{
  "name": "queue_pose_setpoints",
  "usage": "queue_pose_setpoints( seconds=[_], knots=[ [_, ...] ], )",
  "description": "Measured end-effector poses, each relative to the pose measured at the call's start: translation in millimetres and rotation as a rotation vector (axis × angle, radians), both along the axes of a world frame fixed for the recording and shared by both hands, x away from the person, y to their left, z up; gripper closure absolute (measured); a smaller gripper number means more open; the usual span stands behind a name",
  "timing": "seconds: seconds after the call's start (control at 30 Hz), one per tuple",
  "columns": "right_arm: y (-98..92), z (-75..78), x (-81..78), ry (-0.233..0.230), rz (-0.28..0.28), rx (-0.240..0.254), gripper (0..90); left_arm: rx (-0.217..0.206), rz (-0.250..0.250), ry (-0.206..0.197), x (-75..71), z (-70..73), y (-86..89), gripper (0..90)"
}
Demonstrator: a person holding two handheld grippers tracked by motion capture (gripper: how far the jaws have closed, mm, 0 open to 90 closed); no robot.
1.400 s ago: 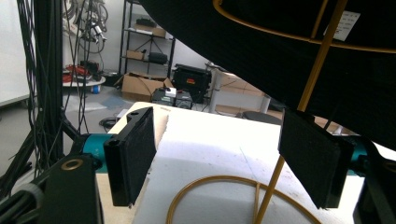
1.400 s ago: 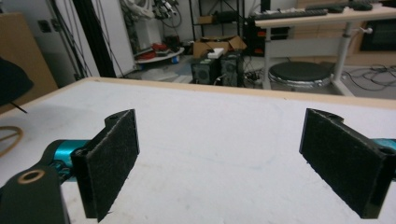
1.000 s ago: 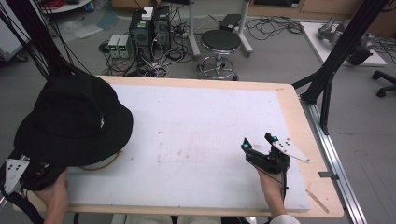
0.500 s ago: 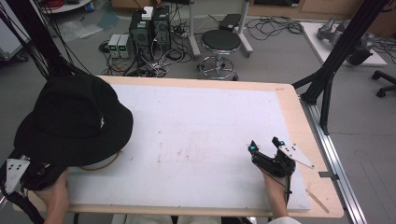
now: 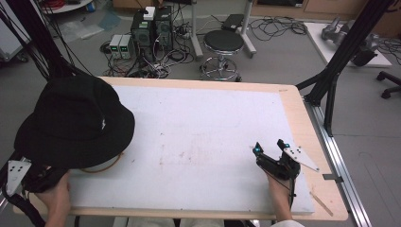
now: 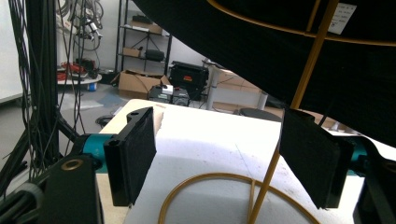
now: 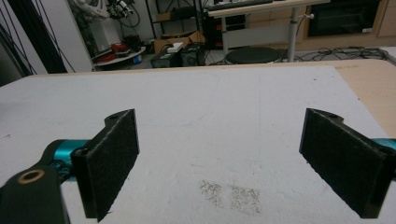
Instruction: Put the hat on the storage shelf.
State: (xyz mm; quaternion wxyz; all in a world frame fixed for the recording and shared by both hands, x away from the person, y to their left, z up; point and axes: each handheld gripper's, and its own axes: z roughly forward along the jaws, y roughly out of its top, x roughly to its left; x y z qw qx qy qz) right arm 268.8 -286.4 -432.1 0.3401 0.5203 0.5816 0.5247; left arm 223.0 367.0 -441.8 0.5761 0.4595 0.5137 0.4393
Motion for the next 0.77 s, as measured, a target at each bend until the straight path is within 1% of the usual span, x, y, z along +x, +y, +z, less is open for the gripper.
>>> queue_pose_setpoints(
  seconds=[0.2, 0.3, 0.6, 0.77],
  knots=[
    [0.0, -1.6, 0.4, 0.006, 0.001, -0.002, 11.1, 0.001, -0.002, 0.001, 0.0, 0.2, -1.0, 27.8],
    [-0.3, -2.6, 1.0, 0.011, 0.006, -0.011, 11.1, -0.002, -0.001, 0.002, 0.1, -0.1, -0.4, 27.8],
    [0.3, -4.9, 1.5, 0.030, 0.003, -0.001, 11.1, -0.006, -0.001, 0.006, -0.1, -0.2, 0.3, 27.8],
    [1.4, -5.6, 1.9, 0.033, 0.000, -0.013, 11.1, -0.011, -0.001, 0.005, 0.3, -0.6, 0.7, 27.8]
  ],
)
